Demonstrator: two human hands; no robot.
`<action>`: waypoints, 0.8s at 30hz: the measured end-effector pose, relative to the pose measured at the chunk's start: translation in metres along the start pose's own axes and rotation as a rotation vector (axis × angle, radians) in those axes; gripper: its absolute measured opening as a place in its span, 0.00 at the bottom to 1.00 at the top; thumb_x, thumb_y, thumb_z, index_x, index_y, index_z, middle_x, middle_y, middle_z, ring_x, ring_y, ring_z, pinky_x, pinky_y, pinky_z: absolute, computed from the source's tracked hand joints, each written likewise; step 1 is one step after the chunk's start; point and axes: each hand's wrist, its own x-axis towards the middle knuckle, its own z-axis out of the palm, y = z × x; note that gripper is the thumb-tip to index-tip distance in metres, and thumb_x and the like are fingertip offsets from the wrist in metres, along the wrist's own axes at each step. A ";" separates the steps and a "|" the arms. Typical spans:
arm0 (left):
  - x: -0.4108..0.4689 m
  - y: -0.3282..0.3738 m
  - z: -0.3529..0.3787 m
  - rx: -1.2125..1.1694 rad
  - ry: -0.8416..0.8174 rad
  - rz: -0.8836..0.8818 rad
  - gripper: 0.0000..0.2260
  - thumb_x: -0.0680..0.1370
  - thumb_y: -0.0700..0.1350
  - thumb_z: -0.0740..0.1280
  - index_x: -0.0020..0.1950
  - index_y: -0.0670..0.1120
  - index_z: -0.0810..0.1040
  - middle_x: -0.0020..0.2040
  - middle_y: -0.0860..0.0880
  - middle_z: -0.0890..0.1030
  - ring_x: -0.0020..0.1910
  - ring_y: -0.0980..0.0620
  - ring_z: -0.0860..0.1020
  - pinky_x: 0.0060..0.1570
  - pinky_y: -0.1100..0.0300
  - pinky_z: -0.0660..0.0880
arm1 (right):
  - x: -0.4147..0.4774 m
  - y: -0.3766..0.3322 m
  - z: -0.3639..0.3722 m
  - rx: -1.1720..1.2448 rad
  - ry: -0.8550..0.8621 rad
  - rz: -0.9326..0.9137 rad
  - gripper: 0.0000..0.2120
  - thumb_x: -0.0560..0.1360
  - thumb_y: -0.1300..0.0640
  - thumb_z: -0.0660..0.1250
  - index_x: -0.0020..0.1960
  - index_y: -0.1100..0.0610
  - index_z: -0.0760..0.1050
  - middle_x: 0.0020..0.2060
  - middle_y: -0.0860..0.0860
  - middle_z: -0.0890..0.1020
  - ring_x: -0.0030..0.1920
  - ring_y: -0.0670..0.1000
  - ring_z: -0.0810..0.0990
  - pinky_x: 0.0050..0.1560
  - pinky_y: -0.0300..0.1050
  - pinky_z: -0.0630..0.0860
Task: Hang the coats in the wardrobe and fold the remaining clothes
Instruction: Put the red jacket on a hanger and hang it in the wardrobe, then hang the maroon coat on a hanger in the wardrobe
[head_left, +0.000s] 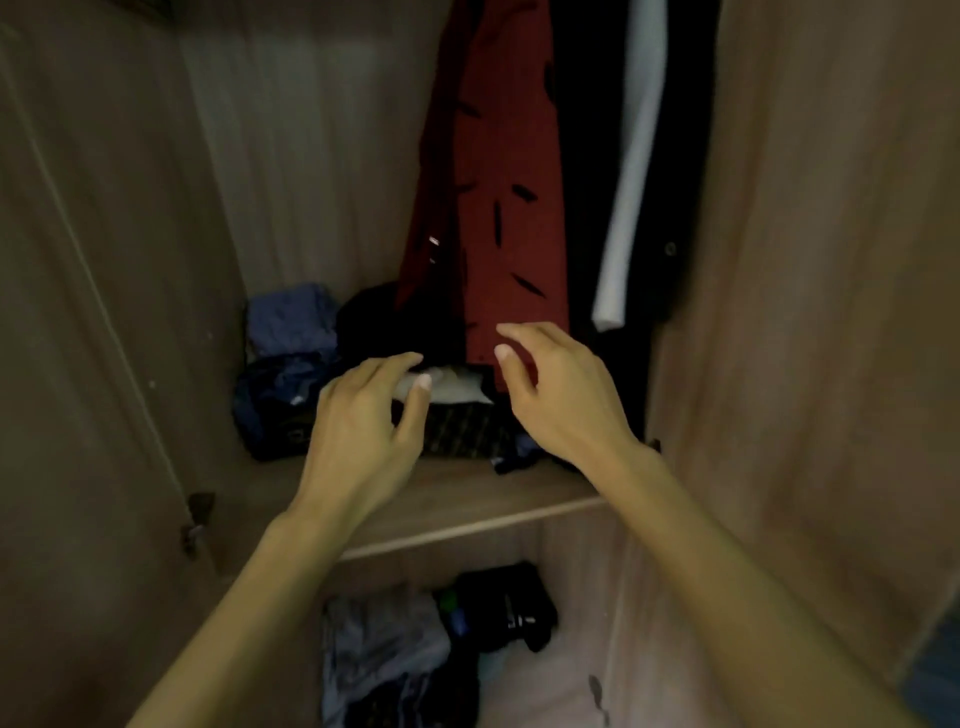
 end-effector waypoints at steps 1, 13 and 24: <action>-0.010 0.007 0.003 -0.011 -0.012 0.010 0.20 0.80 0.55 0.55 0.65 0.46 0.74 0.59 0.48 0.78 0.59 0.49 0.75 0.58 0.45 0.72 | -0.013 0.002 -0.008 -0.005 -0.012 0.011 0.16 0.80 0.51 0.58 0.65 0.55 0.74 0.60 0.51 0.78 0.55 0.52 0.79 0.51 0.46 0.76; -0.091 0.105 0.072 -0.324 -0.281 0.210 0.20 0.79 0.54 0.55 0.64 0.45 0.75 0.60 0.47 0.78 0.59 0.48 0.75 0.60 0.48 0.71 | -0.178 0.014 -0.105 -0.277 0.056 0.369 0.14 0.79 0.52 0.60 0.60 0.55 0.77 0.53 0.53 0.81 0.48 0.57 0.81 0.46 0.52 0.78; -0.238 0.250 0.144 -0.690 -0.750 0.504 0.23 0.78 0.56 0.54 0.61 0.43 0.77 0.58 0.44 0.79 0.58 0.45 0.75 0.59 0.58 0.67 | -0.404 -0.027 -0.228 -0.621 0.157 0.963 0.17 0.78 0.48 0.57 0.62 0.52 0.76 0.56 0.52 0.80 0.52 0.58 0.80 0.51 0.52 0.76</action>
